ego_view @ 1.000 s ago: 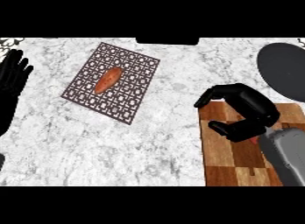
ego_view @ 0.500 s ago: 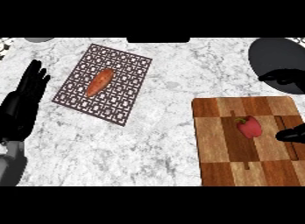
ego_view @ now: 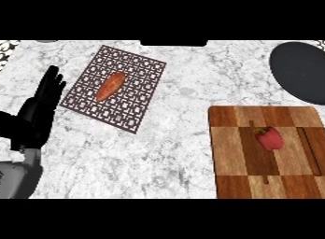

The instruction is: Pick the bell pepper from the cutting board and place it in the pan

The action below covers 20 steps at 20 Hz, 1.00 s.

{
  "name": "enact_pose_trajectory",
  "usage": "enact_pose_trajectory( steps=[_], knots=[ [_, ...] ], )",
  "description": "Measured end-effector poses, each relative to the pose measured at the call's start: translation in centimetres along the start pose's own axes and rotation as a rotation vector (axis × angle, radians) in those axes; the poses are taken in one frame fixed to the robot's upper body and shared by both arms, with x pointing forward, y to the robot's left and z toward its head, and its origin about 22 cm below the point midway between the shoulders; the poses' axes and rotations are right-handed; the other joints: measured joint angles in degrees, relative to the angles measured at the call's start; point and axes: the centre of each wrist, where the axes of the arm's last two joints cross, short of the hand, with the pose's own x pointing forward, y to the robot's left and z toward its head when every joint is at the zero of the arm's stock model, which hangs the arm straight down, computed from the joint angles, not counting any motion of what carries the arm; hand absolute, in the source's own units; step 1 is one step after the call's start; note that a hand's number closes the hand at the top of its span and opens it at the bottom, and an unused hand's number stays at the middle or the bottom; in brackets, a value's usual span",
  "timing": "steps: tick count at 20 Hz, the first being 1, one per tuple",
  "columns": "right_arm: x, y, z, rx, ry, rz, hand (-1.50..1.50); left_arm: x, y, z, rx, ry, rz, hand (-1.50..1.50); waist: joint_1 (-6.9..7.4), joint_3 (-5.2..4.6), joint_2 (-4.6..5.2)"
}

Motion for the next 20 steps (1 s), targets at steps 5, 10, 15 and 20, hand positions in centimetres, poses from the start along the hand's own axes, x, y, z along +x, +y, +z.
enact_pose_trajectory(
  steps=[5, 10, 15, 20],
  knots=[
    [0.1, -1.4, 0.3, 0.053, 0.005, 0.133, -1.5, -0.4, -0.8, -0.5, -0.012, -0.002, 0.003, 0.0, 0.68, -0.14, -0.17],
    [-0.3, -1.2, 0.2, 0.098, -0.031, 0.203, -1.5, -0.4, -0.5, -0.9, -0.007, 0.007, -0.005, 0.0, 0.46, -0.23, -0.53],
    [-0.5, 0.5, -0.8, 0.182, -0.061, 0.186, -1.5, -0.6, -0.9, -1.2, -0.003, 0.008, -0.007, 0.0, 0.33, -0.3, -0.7],
    [-0.4, 2.5, -1.0, 0.263, -0.096, 0.158, -1.5, -1.0, -0.5, -1.0, 0.006, 0.015, -0.001, 0.0, -0.19, -0.32, -0.95]
  ],
)
